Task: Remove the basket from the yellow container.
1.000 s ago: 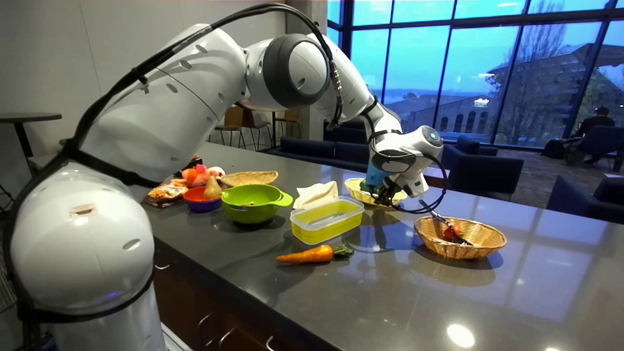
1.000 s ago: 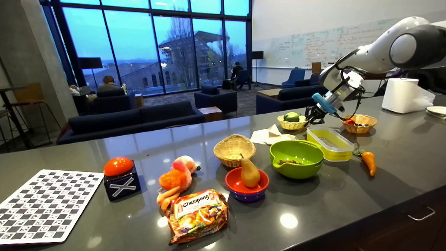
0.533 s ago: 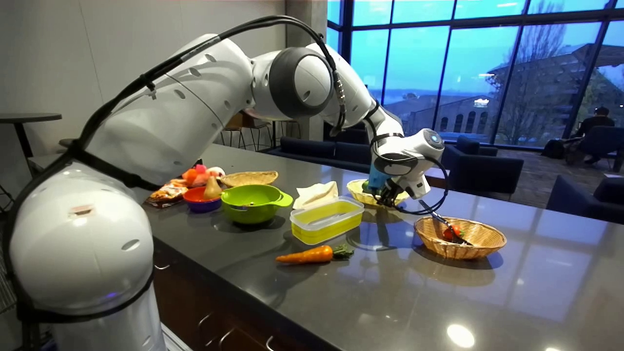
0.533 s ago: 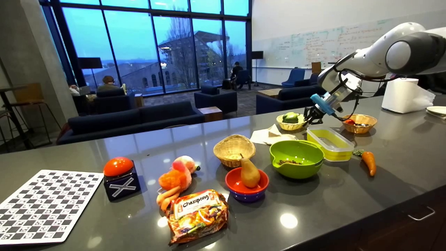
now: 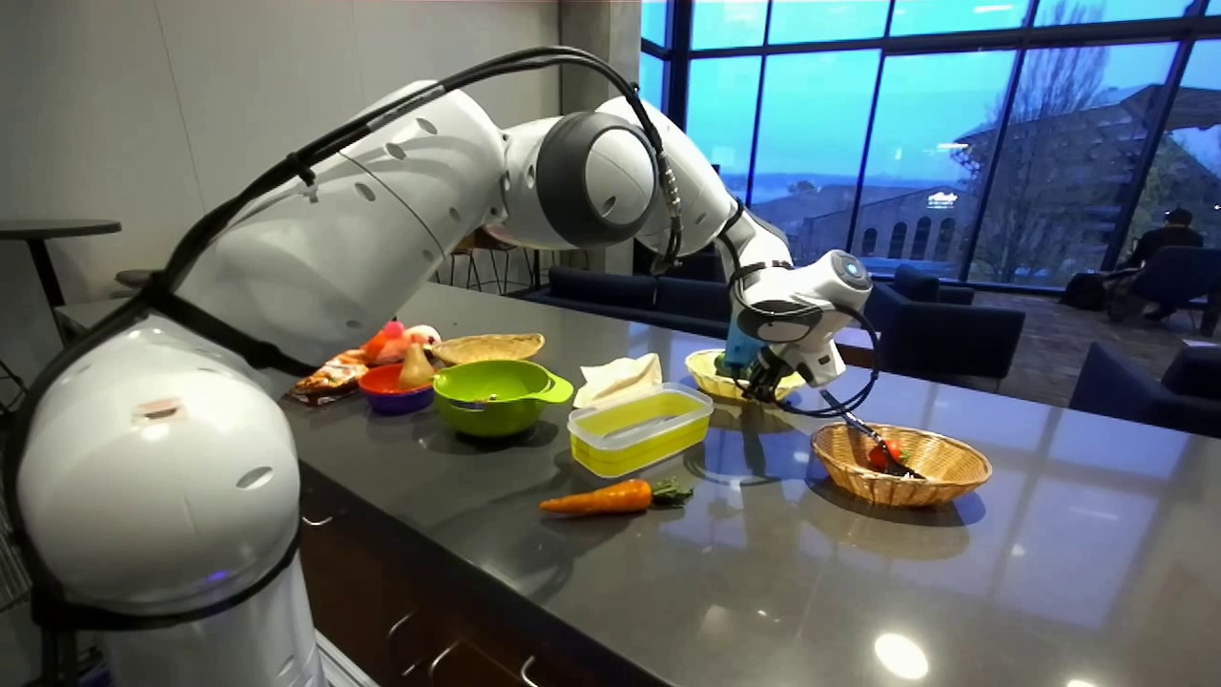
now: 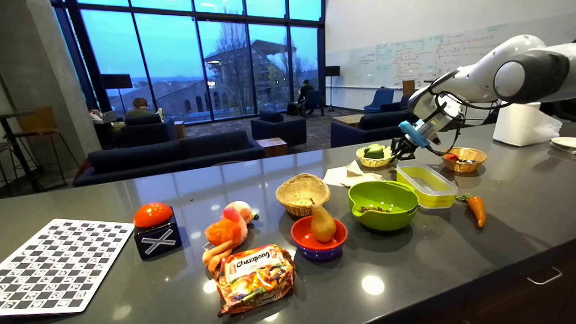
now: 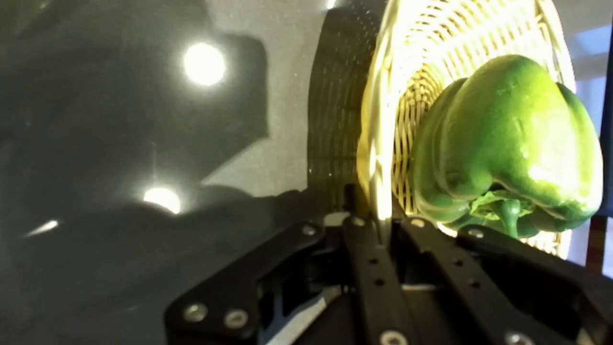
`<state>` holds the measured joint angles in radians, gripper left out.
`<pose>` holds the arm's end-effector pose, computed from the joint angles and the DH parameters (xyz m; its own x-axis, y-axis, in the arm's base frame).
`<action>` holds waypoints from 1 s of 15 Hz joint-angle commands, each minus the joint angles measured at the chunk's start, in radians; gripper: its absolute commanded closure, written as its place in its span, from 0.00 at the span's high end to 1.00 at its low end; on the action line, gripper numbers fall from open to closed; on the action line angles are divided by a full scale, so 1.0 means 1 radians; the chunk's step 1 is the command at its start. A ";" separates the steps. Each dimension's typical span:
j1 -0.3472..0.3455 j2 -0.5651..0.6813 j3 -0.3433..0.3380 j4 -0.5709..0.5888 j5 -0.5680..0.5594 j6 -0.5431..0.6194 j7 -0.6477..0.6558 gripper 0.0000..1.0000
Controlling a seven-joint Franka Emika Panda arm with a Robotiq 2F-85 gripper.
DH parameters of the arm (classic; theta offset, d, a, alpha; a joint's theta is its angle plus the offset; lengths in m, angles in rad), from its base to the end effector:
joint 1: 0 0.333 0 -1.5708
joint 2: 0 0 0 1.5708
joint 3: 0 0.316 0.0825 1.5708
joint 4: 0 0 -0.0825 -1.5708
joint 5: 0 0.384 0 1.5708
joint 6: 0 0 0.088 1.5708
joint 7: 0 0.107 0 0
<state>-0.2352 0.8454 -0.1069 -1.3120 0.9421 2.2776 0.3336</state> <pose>0.7310 -0.2175 0.2506 0.4075 -0.8755 -0.2599 -0.7953 -0.2003 -0.5722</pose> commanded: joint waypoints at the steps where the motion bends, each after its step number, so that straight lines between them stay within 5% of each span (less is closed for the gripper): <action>1: -0.012 0.054 0.004 0.056 -0.029 -0.002 0.048 0.02; 3: -0.013 0.008 0.017 0.018 -0.016 0.002 0.015 0.09; 15: -0.013 0.007 0.018 0.018 -0.016 0.003 0.015 0.09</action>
<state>-0.2359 0.8518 -0.1041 -1.2963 0.9405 2.2779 0.3429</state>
